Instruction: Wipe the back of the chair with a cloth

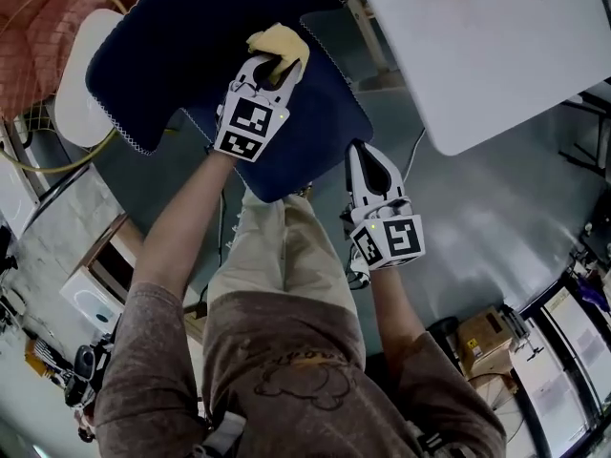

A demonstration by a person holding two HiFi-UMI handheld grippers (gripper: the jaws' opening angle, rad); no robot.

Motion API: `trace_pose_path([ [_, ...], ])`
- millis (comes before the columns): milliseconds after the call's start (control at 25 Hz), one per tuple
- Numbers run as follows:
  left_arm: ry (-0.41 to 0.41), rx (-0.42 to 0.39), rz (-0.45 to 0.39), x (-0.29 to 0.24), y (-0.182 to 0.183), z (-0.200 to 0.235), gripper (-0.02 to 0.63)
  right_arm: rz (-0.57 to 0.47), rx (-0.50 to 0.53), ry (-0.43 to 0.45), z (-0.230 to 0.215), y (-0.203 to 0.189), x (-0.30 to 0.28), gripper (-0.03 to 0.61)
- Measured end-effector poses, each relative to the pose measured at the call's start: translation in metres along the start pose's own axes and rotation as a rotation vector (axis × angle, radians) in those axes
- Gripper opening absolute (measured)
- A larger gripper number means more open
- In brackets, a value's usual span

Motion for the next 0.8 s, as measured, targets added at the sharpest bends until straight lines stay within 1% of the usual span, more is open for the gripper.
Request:
trace_pose_path([
  [200, 0.050, 0.027, -0.040, 0.067, 0.040, 0.004, 0.055, -0.018, 0.037, 0.037, 0.019, 0.029, 0.011, 0.028],
  [400, 0.118, 0.050, -0.081, 0.133, 0.094, -0.004, 0.055, -0.043, 0.085, 0.074, 0.040, 0.063, 0.034, 0.028],
  [600, 0.118, 0.069, -0.131, 0.195, 0.138, -0.010, 0.055, -0.072, 0.124, 0.102, 0.072, 0.090, 0.050, 0.028],
  [800, 0.127, 0.072, -0.160, 0.244, 0.164, -0.017, 0.055, -0.118, 0.168, 0.143, 0.100, 0.128, 0.074, 0.028],
])
Point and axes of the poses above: the fingertips, and each gripper's own axes: x backward along the fingers, z to its left, y out of its top, the point moved 5 cm from there along x, backward along the fingers, and after that the axes turned 7 degrees about -x, right-handed, at the moved point
